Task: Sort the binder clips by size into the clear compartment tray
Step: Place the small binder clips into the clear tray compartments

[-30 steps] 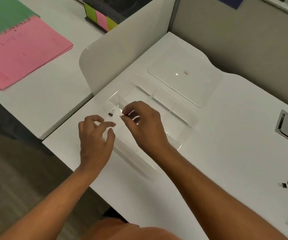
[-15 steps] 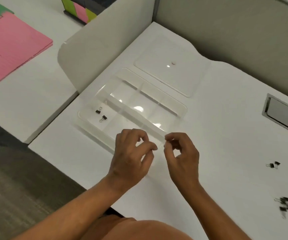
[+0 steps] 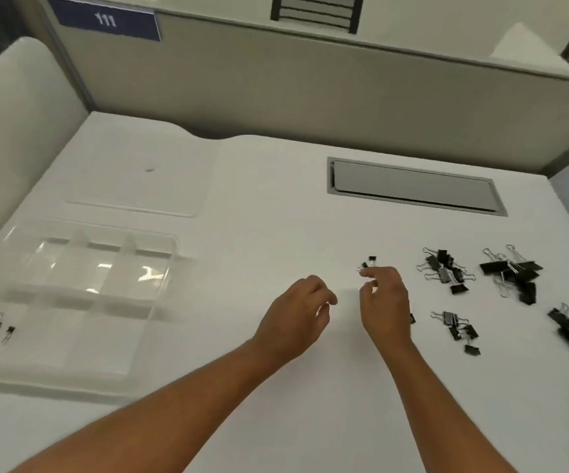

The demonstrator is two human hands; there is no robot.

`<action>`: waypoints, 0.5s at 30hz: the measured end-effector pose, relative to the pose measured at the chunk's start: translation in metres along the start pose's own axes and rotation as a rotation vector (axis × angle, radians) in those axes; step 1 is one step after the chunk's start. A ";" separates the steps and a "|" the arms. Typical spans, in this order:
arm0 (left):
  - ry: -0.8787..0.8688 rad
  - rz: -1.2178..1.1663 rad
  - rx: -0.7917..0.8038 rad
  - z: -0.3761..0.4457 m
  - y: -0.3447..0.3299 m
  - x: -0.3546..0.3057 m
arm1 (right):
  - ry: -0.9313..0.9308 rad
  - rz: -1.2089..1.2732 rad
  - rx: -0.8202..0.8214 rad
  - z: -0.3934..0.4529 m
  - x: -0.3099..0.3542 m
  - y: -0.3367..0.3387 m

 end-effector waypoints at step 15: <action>0.039 0.180 0.130 0.094 -0.119 0.005 | 0.130 -0.208 0.360 0.078 -0.069 -0.009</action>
Point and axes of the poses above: each hand's wrist, its own z-axis towards the middle knuckle, its own y-axis out of the back of the hand, x = y × z, the point moved 1 cm from there along z, towards the middle knuckle, and after that the axes turned 6 degrees about y, right-handed, at the moved point
